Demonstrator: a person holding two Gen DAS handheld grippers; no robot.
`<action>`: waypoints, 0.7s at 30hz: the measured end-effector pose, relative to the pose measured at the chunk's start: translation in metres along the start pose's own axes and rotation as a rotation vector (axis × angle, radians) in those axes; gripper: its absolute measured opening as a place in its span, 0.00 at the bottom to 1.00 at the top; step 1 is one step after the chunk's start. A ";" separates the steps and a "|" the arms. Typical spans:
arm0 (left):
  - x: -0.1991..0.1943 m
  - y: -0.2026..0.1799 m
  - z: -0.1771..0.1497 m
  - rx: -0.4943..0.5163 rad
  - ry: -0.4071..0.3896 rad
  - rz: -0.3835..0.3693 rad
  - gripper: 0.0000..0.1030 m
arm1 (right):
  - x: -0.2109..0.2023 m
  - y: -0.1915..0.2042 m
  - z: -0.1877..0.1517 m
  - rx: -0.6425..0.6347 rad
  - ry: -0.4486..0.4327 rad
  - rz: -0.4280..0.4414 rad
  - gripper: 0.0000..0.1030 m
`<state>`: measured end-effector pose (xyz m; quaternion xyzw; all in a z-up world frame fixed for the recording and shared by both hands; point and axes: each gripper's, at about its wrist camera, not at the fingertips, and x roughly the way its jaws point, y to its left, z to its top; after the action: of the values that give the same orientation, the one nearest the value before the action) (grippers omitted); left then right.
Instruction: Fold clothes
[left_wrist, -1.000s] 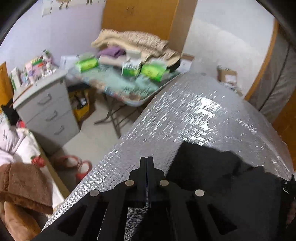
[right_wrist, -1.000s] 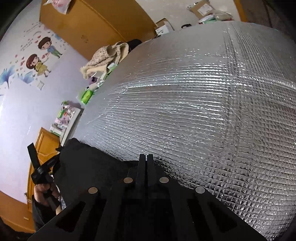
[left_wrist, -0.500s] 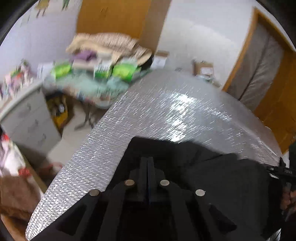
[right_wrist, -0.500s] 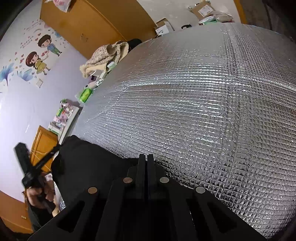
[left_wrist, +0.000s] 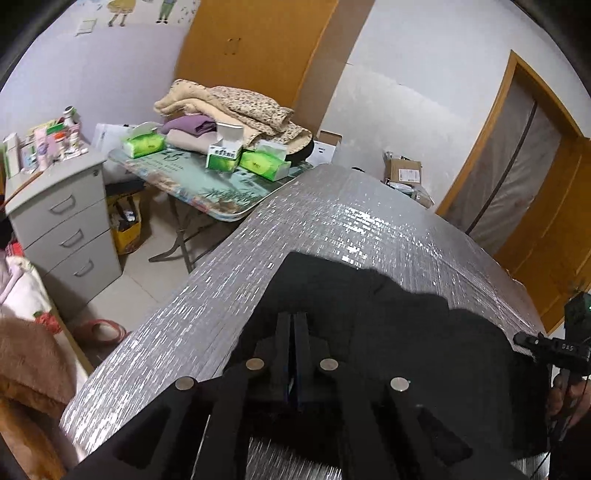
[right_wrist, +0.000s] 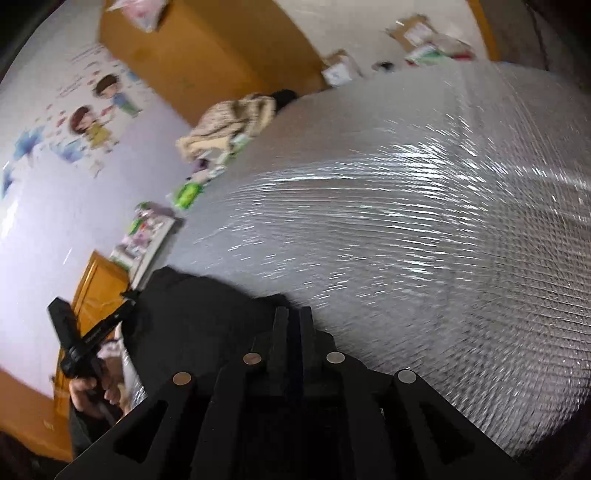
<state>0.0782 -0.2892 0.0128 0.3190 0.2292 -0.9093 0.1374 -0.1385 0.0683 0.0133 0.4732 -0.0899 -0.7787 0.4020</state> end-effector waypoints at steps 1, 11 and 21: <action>-0.002 0.000 -0.005 0.009 0.005 0.002 0.01 | -0.003 0.008 -0.003 -0.024 -0.002 0.007 0.07; -0.026 -0.014 -0.020 0.068 -0.002 0.048 0.01 | 0.007 0.064 -0.069 -0.245 0.158 0.006 0.08; -0.007 -0.045 -0.051 0.182 0.064 -0.006 0.02 | 0.010 0.073 -0.090 -0.276 0.168 -0.041 0.07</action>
<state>0.0915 -0.2239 -0.0031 0.3583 0.1511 -0.9161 0.0976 -0.0284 0.0348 -0.0038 0.4788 0.0614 -0.7493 0.4533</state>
